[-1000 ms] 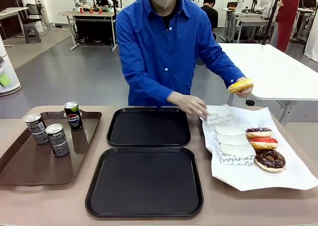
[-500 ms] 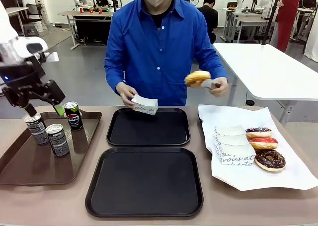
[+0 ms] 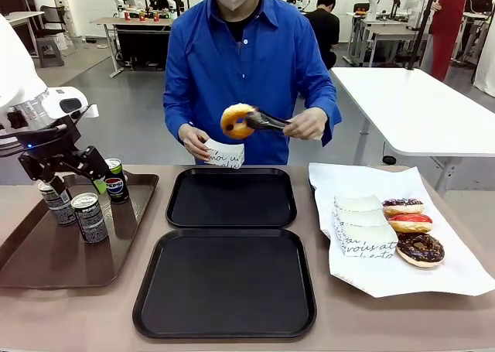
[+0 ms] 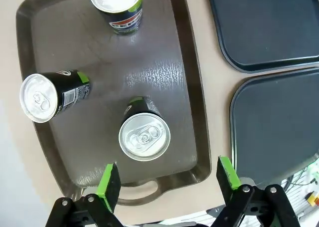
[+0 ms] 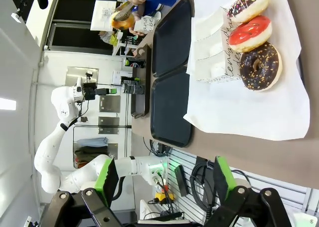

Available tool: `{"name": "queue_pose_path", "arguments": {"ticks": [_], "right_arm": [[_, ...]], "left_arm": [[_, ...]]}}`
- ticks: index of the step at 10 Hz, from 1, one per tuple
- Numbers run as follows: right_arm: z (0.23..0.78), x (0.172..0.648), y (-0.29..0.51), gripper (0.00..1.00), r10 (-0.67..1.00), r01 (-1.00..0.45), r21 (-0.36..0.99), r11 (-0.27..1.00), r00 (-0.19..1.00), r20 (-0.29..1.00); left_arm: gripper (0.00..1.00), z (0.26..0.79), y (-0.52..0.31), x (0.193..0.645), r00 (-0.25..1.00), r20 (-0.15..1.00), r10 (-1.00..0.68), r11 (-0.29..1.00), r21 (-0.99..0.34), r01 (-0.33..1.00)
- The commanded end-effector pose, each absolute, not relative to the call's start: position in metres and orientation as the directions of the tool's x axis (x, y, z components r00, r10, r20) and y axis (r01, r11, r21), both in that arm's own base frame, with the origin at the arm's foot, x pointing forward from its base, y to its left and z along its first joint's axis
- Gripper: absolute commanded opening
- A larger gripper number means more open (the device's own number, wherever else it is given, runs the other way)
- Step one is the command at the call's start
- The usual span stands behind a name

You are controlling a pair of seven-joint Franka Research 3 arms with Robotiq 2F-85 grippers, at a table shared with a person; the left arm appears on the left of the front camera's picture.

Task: Set up donuts and drinks on trays.
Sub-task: Pick up one Pepsi coke and place it on the Flat Tray.

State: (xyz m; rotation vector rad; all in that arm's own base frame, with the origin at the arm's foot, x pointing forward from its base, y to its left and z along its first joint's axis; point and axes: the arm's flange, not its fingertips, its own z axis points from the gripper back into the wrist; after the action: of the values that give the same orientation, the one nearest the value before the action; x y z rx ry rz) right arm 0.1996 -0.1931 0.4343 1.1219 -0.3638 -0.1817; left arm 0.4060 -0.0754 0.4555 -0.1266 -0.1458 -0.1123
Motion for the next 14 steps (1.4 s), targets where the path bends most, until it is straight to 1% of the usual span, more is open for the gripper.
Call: {"name": "queue_pose_path", "arguments": {"ticks": [1, 6, 7, 9, 11, 12, 14], "right_arm": [[0.435, 0.2, -0.193, 1.0, -0.323, -0.053, 0.907, 0.418, 0.925, 0.203], [0.435, 0.2, -0.193, 1.0, -0.323, -0.053, 0.907, 0.418, 0.925, 0.203], [0.435, 0.2, -0.193, 1.0, -0.323, -0.053, 0.907, 0.418, 0.925, 0.203], [0.435, 0.2, -0.193, 1.0, -0.323, -0.053, 0.907, 0.418, 0.925, 0.203], [0.435, 0.2, -0.193, 1.0, -0.323, -0.053, 0.907, 0.418, 0.925, 0.203], [0.435, 0.2, -0.193, 1.0, -0.323, -0.053, 0.907, 0.418, 0.925, 0.203], [0.435, 0.2, -0.193, 1.0, -0.323, -0.053, 0.907, 0.418, 0.925, 0.203]], "left_arm": [[1.0, 0.46, -0.077, 0.403, 0.984, 0.152, -0.094, 0.985, -0.131, 0.114], [1.0, 0.458, -0.076, 0.405, 0.982, 0.153, -0.106, 0.984, -0.128, 0.127], [1.0, 0.456, -0.079, 0.407, 0.978, 0.175, -0.114, 0.988, -0.083, 0.13], [1.0, 0.448, -0.091, 0.409, 0.977, 0.18, -0.117, 0.992, -0.017, 0.122], [1.0, 0.439, -0.099, 0.416, 0.979, 0.182, -0.094, 0.995, 0.055, 0.085], [1.0, 0.436, -0.1, 0.421, 0.982, 0.176, -0.076, 0.995, 0.075, 0.063], [1.0, 0.43, -0.099, 0.426, 0.985, 0.166, -0.05, 0.997, 0.073, 0.039]]}}
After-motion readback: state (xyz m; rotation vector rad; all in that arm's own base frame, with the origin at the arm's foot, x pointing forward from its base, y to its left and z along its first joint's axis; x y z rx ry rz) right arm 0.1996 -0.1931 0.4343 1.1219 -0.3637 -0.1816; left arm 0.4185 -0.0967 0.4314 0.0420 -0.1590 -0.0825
